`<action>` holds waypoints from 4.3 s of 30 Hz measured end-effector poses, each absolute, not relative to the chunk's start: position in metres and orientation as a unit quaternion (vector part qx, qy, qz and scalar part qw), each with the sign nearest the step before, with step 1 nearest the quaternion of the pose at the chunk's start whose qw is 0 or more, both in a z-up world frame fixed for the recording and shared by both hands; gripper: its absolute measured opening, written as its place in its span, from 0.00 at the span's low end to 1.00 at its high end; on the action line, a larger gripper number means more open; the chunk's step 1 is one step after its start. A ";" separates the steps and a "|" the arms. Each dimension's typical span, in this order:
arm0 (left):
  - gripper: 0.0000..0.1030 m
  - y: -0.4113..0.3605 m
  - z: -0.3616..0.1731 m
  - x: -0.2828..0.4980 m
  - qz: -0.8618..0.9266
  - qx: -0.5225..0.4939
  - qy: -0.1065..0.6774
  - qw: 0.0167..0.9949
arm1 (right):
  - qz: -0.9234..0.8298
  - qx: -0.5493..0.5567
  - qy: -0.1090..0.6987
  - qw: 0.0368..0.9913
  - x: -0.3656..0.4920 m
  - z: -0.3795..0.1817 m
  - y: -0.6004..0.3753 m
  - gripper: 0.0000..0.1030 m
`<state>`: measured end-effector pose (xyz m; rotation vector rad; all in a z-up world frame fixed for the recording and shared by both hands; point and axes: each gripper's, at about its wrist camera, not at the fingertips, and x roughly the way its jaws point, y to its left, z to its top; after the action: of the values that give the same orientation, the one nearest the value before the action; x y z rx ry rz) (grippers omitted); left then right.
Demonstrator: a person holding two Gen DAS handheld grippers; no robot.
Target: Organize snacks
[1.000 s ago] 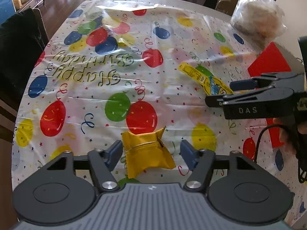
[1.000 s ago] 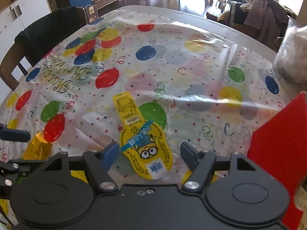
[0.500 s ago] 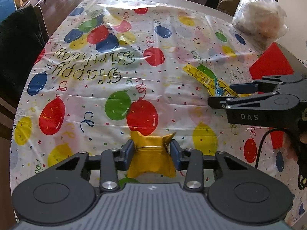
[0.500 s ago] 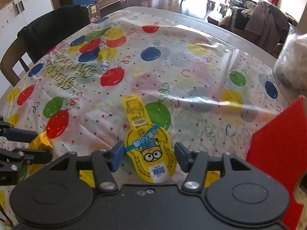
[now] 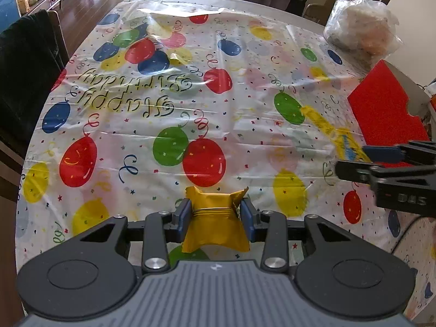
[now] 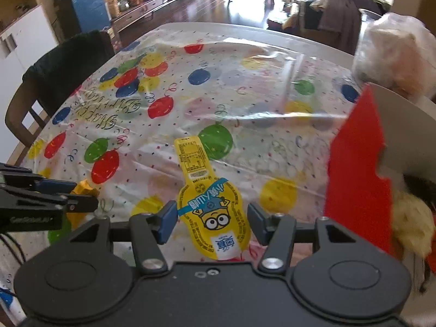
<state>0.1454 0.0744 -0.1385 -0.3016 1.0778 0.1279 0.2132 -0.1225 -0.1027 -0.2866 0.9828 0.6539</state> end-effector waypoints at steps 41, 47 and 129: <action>0.37 -0.122 0.003 0.195 -0.071 -0.014 0.409 0.910 | 0.219 -0.039 0.374 0.900 0.217 -0.002 -0.336 0.54; 0.37 -0.160 -0.004 0.227 -0.076 -0.002 0.430 0.899 | 0.199 -0.051 0.370 0.906 0.236 -0.009 -0.364 0.54; 0.78 -0.205 0.004 0.216 -0.041 0.006 0.390 0.920 | 0.246 -0.024 0.341 0.907 0.223 0.012 -0.404 1.00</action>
<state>0.2158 -0.2052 0.0041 0.0125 0.8012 -0.0851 0.2227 -0.4043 0.0116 -0.0486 0.7035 0.5069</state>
